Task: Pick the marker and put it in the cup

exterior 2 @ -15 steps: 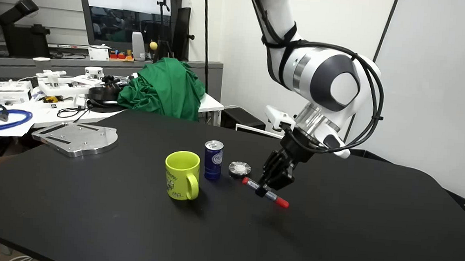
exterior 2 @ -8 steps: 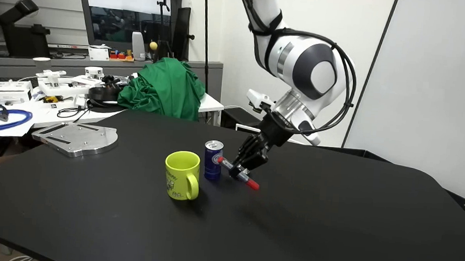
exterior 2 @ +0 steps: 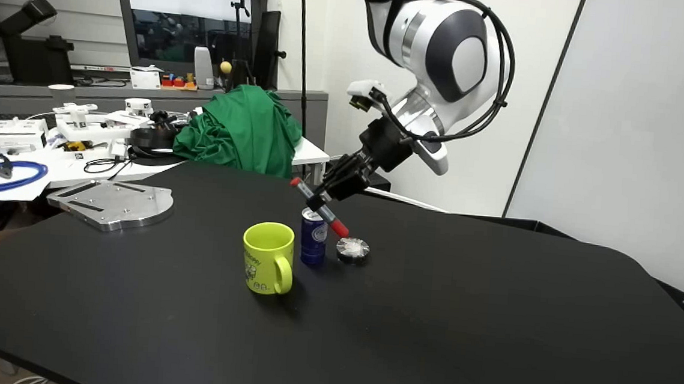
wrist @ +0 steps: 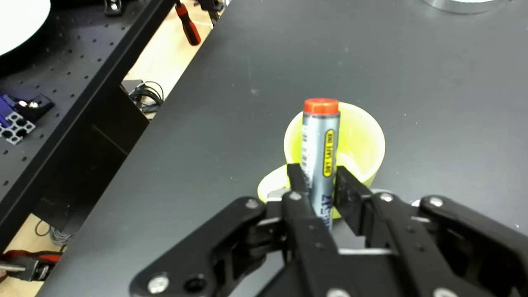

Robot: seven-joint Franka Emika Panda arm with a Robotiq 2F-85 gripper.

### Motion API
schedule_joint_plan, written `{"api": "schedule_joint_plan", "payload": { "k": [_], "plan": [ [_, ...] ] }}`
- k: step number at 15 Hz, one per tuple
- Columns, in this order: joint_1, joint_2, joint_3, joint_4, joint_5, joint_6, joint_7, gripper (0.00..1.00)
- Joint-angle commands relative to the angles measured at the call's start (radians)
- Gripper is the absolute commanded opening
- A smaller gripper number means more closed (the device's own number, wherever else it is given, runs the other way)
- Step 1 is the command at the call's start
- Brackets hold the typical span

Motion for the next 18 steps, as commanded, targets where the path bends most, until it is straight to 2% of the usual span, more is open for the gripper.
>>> {"api": "schedule_joint_plan", "payload": {
  "k": [1,8,18],
  "plan": [
    [-0.006,0.001,0.003,0.024,0.049,-0.096,0.022,0.06],
    [0.011,0.076,0.011,0.046,0.136,-0.142,0.017,0.06],
    [0.107,0.104,0.029,0.022,0.169,-0.100,0.010,0.06]
  ]
}}
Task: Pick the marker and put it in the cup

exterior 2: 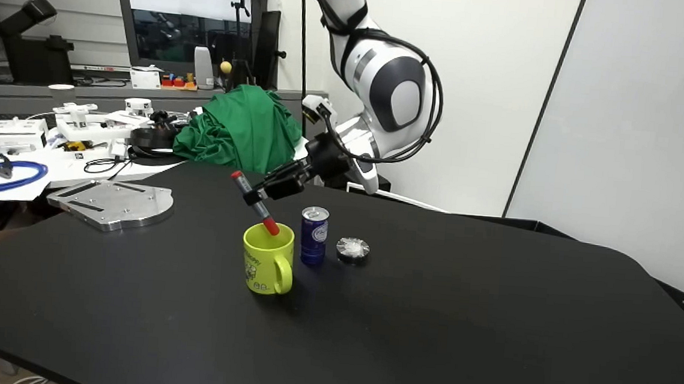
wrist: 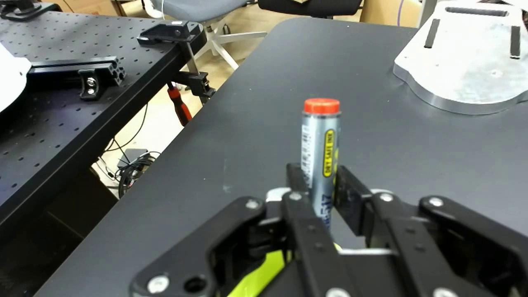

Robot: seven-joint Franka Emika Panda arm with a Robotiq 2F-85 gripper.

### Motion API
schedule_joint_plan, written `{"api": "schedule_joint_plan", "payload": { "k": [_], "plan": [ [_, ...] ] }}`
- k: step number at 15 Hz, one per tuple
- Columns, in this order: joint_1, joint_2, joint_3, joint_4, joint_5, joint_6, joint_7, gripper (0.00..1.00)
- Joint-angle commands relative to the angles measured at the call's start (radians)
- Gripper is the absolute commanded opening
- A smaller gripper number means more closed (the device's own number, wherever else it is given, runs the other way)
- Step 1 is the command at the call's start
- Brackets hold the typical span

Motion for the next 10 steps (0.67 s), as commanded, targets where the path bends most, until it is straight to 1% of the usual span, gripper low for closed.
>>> {"api": "schedule_joint_plan", "payload": {
  "k": [1,8,9,10],
  "plan": [
    [0.009,0.014,-0.005,0.020,0.016,0.002,0.010,0.06],
    [-0.040,0.148,-0.022,0.118,0.011,0.016,0.020,0.06],
    [-0.043,0.163,-0.023,0.130,0.008,0.018,0.025,0.35],
    [-0.045,0.175,-0.023,0.141,0.004,0.017,0.026,0.49]
  ]
}}
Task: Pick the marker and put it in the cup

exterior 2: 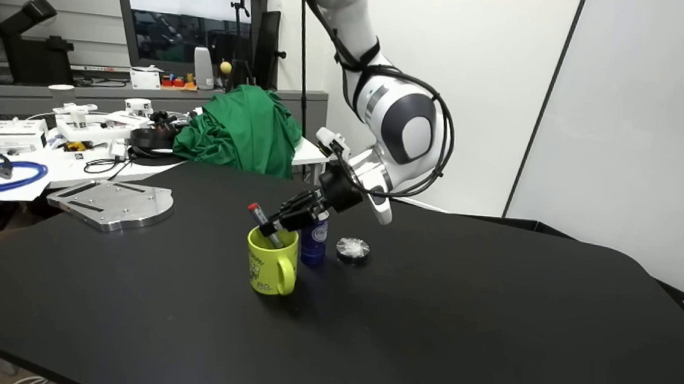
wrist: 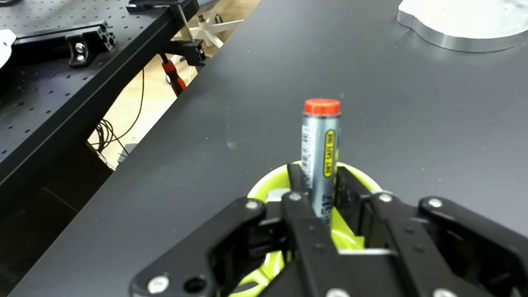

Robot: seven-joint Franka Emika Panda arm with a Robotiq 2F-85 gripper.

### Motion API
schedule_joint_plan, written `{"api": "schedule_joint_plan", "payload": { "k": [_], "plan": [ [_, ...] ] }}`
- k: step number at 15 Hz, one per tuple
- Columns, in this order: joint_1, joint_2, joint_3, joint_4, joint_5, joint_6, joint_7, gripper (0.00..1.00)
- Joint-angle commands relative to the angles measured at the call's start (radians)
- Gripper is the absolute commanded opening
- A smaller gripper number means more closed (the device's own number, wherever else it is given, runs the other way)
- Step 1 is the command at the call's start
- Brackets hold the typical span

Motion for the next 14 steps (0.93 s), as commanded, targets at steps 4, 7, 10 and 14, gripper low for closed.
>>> {"api": "schedule_joint_plan", "payload": {
  "k": [4,7,10,14],
  "plan": [
    [0.004,0.049,-0.002,0.082,-0.007,-0.014,0.022,0.73],
    [0.022,0.003,-0.002,0.055,-0.017,-0.010,0.009,0.95],
    [0.039,-0.033,-0.001,0.032,-0.024,-0.015,0.006,1.00],
    [0.055,-0.079,-0.003,0.013,-0.036,-0.033,0.004,1.00]
  ]
}}
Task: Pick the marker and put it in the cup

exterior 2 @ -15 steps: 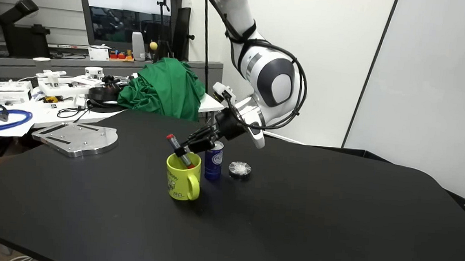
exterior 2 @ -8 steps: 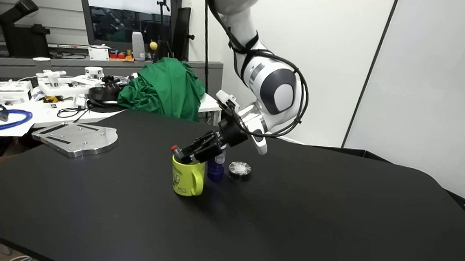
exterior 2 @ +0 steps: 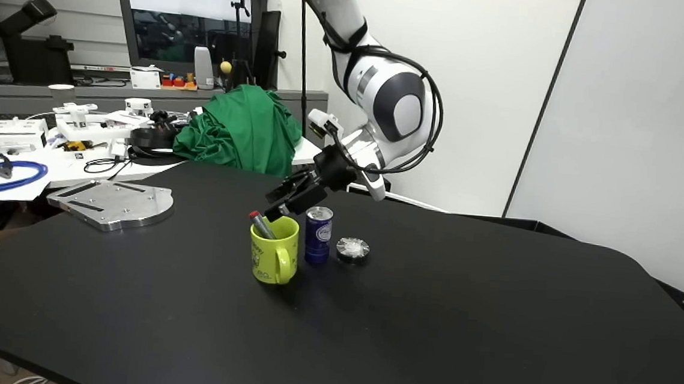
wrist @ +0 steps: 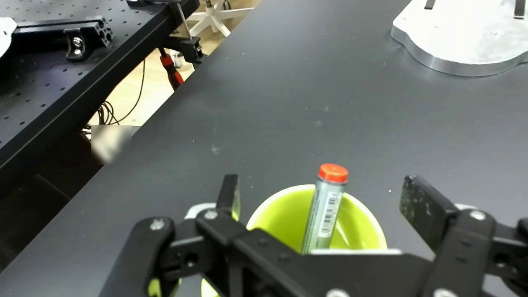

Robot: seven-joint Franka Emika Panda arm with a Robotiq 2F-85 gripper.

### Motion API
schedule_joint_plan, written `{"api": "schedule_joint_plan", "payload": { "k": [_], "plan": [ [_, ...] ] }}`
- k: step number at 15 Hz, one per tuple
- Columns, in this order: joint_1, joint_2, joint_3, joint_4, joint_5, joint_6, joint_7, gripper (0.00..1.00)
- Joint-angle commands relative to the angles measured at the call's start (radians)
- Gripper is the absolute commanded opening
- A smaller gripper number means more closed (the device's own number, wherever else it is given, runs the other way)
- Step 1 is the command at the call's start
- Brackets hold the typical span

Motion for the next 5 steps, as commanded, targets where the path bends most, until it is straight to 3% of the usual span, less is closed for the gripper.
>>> {"api": "schedule_joint_plan", "payload": {
  "k": [1,5],
  "plan": [
    [0.014,-0.065,-0.005,-0.041,-0.036,-0.015,0.000,1.00],
    [0.006,-0.041,0.006,-0.012,-0.056,-0.008,-0.009,1.00]
  ]
}}
